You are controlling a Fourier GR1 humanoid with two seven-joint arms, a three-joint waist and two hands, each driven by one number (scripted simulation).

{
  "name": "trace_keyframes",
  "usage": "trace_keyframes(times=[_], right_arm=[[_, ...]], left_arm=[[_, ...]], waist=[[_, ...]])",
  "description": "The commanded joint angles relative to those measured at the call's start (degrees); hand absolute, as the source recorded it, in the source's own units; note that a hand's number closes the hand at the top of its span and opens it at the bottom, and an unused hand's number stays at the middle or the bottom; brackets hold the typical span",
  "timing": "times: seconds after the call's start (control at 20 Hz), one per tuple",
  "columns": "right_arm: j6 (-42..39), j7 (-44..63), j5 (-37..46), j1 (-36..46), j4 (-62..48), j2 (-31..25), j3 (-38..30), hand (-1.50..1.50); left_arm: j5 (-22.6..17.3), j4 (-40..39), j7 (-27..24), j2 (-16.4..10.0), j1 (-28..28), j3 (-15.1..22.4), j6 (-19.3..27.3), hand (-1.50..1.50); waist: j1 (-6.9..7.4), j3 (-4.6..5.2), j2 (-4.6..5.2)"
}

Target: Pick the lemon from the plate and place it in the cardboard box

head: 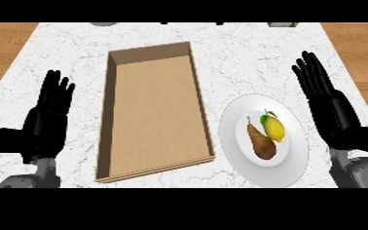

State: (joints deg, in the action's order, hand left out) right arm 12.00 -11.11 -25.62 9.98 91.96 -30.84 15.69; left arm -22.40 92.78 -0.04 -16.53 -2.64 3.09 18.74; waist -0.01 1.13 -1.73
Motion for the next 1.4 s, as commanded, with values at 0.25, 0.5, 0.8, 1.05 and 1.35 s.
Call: trace_keyframes(times=[0.25, 0.5, 0.8, 1.05, 1.35], right_arm=[[-4.1, -5.4, 5.3, 14.0, -5.1, 1.8, 0.2, -1.5], [16.1, -6.7, 18.4, 7.4, -18.3, 6.0, -1.0, -1.5], [6.9, -11.4, 22.0, 9.8, -24.2, 0.7, -2.5, -1.5], [3.5, -1.1, 32.9, 8.5, -20.2, -12.9, 4.2, -1.5], [-11.4, 14.8, 39.5, 12.9, -16.2, -19.9, 13.7, -1.5]], left_arm=[[16.3, -5.2, 1.0, -11.6, 0.5, 6.5, -1.8, 0.0], [17.3, -5.0, 1.9, -9.0, 3.5, 10.0, -1.9, 0.0], [18.8, -4.5, 3.7, -7.9, 2.6, 8.6, -2.7, 0.0], [18.2, -5.2, 3.8, -8.5, 2.8, 7.3, -2.6, 0.0], [18.4, -4.9, 5.1, -8.1, 1.7, 7.5, -3.0, 0.0]], waist=[[1.81, -1.24, 2.27], [0.91, -1.22, 2.13], [0.4, -1.13, 1.83], [-0.17, -0.93, 1.5], [0.39, -0.84, 1.48]])
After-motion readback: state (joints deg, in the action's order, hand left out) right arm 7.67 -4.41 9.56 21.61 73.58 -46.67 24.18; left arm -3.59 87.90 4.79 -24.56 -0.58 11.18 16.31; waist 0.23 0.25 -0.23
